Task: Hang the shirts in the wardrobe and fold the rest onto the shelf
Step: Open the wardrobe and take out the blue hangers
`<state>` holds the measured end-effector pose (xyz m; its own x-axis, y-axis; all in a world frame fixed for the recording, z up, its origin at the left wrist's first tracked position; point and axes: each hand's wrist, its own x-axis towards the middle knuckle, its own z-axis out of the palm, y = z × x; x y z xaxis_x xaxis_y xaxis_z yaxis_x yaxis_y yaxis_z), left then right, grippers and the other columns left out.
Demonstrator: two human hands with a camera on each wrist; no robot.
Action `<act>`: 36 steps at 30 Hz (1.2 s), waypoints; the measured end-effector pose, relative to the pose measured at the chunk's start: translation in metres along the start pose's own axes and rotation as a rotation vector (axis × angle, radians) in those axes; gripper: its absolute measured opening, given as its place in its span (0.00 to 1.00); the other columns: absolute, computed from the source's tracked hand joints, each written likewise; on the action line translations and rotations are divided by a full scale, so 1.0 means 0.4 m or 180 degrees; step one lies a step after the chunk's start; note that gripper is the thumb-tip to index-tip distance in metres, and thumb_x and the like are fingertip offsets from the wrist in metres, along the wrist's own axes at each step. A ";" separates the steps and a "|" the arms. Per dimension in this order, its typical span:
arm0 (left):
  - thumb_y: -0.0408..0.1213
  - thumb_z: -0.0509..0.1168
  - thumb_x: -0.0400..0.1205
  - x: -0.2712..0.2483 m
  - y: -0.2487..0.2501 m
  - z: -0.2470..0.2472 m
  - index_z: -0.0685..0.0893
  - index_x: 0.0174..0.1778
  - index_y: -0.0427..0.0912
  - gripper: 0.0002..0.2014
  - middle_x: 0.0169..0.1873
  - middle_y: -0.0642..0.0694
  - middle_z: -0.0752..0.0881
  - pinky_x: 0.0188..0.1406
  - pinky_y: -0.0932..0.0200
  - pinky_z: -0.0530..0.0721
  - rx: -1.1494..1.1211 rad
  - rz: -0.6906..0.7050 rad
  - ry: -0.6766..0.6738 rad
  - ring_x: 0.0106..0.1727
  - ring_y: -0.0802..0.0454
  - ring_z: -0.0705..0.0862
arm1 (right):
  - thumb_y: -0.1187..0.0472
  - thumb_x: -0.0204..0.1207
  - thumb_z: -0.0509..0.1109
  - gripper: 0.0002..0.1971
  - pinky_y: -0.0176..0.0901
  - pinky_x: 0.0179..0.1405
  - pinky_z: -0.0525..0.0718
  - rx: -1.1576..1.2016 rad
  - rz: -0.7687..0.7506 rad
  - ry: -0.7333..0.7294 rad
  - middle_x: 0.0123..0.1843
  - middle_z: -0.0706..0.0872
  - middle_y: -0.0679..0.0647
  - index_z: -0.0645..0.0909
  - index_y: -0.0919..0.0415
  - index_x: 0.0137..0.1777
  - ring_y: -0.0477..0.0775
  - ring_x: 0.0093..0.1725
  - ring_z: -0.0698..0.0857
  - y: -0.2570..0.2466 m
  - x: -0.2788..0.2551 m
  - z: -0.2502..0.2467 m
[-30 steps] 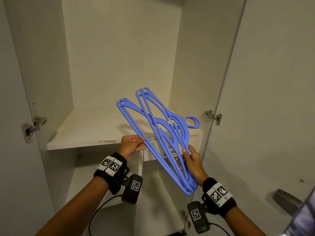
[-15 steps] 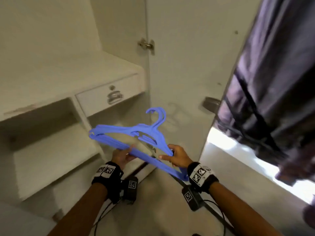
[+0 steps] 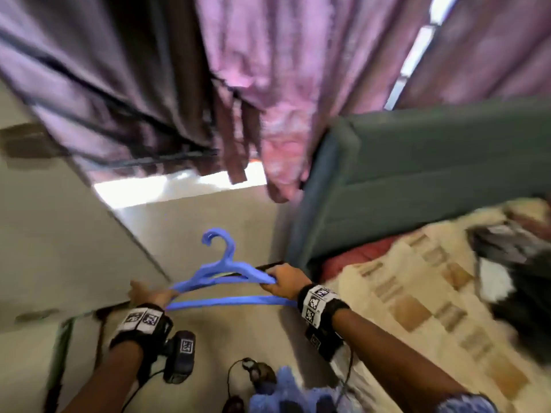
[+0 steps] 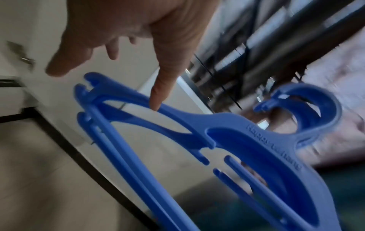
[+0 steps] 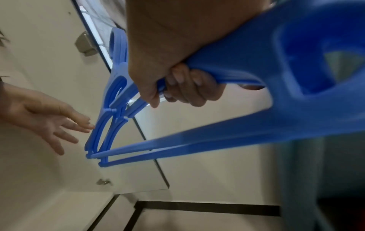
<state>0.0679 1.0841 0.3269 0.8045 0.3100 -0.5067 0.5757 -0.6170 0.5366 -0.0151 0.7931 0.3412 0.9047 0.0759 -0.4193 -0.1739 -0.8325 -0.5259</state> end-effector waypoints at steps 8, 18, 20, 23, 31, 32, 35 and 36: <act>0.32 0.78 0.70 -0.193 0.168 0.353 0.78 0.34 0.45 0.13 0.39 0.42 0.80 0.31 0.66 0.69 0.1977 0.2422 -0.2347 0.43 0.53 0.75 | 0.42 0.64 0.60 0.25 0.46 0.41 0.76 0.0571 0.1105 0.0601 0.47 0.87 0.62 0.85 0.60 0.50 0.60 0.44 0.83 0.197 -0.416 0.042; 0.37 0.72 0.77 -0.544 0.329 0.693 0.78 0.37 0.45 0.08 0.38 0.44 0.81 0.37 0.56 0.70 0.2632 0.3533 -0.2873 0.42 0.52 0.76 | 0.44 0.71 0.63 0.22 0.45 0.41 0.70 0.0967 0.2371 0.1648 0.52 0.87 0.62 0.83 0.62 0.52 0.63 0.54 0.84 0.510 -0.784 0.094; 0.36 0.72 0.76 -0.603 0.354 0.775 0.74 0.33 0.50 0.12 0.39 0.43 0.81 0.39 0.56 0.70 0.2662 0.3613 -0.2903 0.43 0.50 0.79 | 0.51 0.79 0.65 0.15 0.42 0.39 0.66 0.1028 0.2513 0.1677 0.52 0.87 0.63 0.83 0.63 0.52 0.63 0.53 0.84 0.586 -0.833 0.110; 0.38 0.70 0.73 -0.700 0.379 0.893 0.79 0.40 0.43 0.06 0.45 0.38 0.85 0.45 0.55 0.73 0.2743 0.3835 -0.2893 0.51 0.42 0.83 | 0.50 0.79 0.60 0.18 0.46 0.41 0.69 0.1075 0.2656 0.1680 0.53 0.86 0.64 0.82 0.64 0.54 0.64 0.54 0.83 0.691 -0.916 0.134; 0.27 0.62 0.81 -0.879 0.371 1.085 0.79 0.65 0.34 0.16 0.58 0.35 0.84 0.56 0.55 0.74 0.3143 0.4346 -0.2924 0.61 0.39 0.82 | 0.54 0.81 0.64 0.15 0.44 0.38 0.67 0.1686 0.3385 0.2115 0.46 0.86 0.65 0.84 0.67 0.49 0.62 0.46 0.83 0.861 -1.147 0.265; 0.28 0.62 0.82 -0.891 0.376 1.102 0.79 0.66 0.35 0.16 0.58 0.35 0.84 0.56 0.55 0.74 0.3207 0.4431 -0.2917 0.61 0.39 0.81 | 0.55 0.81 0.65 0.15 0.44 0.36 0.66 0.1810 0.3433 0.2139 0.43 0.85 0.66 0.84 0.67 0.47 0.61 0.42 0.81 0.876 -1.170 0.278; 0.32 0.62 0.83 -0.939 0.399 1.161 0.80 0.65 0.36 0.15 0.58 0.35 0.84 0.57 0.52 0.74 0.3427 0.4649 -0.2998 0.61 0.37 0.81 | 0.55 0.82 0.65 0.14 0.43 0.35 0.64 0.1940 0.3459 0.2186 0.30 0.77 0.55 0.80 0.59 0.36 0.56 0.37 0.75 0.906 -1.228 0.308; 0.32 0.62 0.83 -0.957 0.406 1.182 0.79 0.66 0.36 0.15 0.58 0.35 0.84 0.58 0.51 0.74 0.3519 0.4717 -0.3022 0.61 0.37 0.81 | 0.55 0.81 0.66 0.14 0.43 0.34 0.64 0.1963 0.3484 0.2235 0.28 0.74 0.50 0.76 0.57 0.34 0.55 0.36 0.75 0.910 -1.245 0.316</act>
<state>-0.2158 0.5233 0.2889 -0.0428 -0.8785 -0.4759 -0.8903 -0.1826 0.4171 -0.5781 0.5214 0.2650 0.1784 -0.8668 -0.4656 -0.8672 0.0851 -0.4906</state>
